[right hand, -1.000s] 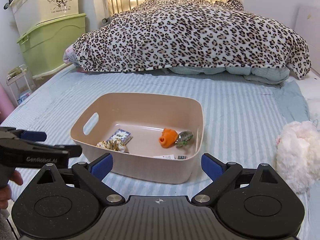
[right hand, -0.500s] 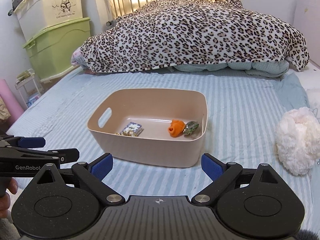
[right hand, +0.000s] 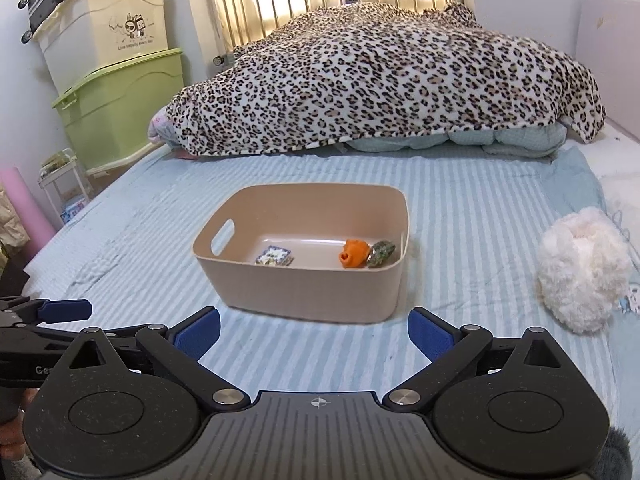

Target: Organize objects

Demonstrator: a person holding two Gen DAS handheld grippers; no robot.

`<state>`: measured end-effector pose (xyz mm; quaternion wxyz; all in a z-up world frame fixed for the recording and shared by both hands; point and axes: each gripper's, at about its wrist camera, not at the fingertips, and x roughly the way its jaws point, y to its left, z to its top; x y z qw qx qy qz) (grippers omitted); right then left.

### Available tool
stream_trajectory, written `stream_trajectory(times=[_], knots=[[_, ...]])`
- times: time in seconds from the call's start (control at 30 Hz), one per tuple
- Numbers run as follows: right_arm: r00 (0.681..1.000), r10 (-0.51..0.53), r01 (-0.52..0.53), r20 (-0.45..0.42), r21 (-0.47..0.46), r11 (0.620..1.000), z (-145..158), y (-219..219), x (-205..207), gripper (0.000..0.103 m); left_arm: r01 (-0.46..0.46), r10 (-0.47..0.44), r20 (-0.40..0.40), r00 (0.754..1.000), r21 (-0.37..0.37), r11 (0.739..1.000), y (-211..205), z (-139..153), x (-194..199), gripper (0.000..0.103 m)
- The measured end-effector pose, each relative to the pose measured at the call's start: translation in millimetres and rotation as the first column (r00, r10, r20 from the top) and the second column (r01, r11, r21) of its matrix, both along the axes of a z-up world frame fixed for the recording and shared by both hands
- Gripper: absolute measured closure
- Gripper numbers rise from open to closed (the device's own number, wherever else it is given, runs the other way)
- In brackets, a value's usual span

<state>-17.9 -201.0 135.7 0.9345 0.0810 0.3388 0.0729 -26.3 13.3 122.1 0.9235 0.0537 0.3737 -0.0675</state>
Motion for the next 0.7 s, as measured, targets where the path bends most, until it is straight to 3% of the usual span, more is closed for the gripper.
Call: stream_trajectory(times=[0.7], knots=[[0.997,0.0,0.003,-0.077,0.041,0.999,-22,-7,-36,0.0,0.028,-0.028,-0.03,0.999,-0.005,1.0,-10,-9,-36,0.011]])
